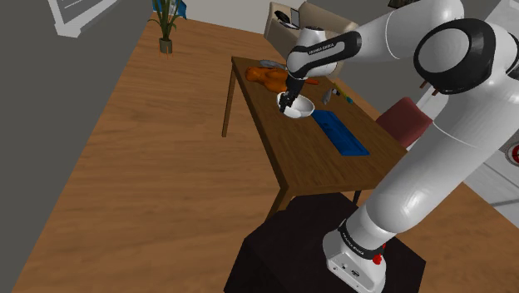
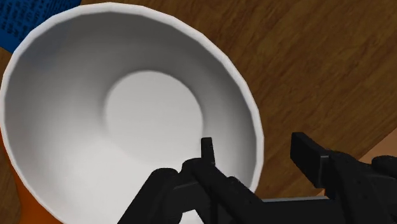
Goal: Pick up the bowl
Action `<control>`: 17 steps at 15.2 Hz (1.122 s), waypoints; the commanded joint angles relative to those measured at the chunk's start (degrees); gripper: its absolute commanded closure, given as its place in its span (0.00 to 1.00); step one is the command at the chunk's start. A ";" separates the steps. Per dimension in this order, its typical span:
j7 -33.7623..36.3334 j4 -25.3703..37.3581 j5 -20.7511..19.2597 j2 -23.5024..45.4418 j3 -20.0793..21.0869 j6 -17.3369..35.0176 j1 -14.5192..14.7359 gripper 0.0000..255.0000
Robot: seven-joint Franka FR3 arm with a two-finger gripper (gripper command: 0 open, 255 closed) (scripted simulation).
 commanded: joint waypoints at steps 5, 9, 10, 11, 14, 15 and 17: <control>0.00 -0.07 0.00 0.01 0.00 0.10 0.00 1.00; 0.03 0.02 0.01 0.10 0.01 0.09 0.01 1.00; 0.01 0.39 -0.02 -0.27 0.02 -0.64 0.03 1.00; 0.00 0.76 -0.06 -0.64 0.02 -1.37 0.05 1.00; -0.06 2.01 -0.15 -1.61 0.05 -3.59 0.10 1.00; -0.08 2.45 -0.18 -1.92 0.06 -4.33 0.11 1.00; -0.13 3.36 -0.22 -2.50 0.08 -5.81 0.14 1.00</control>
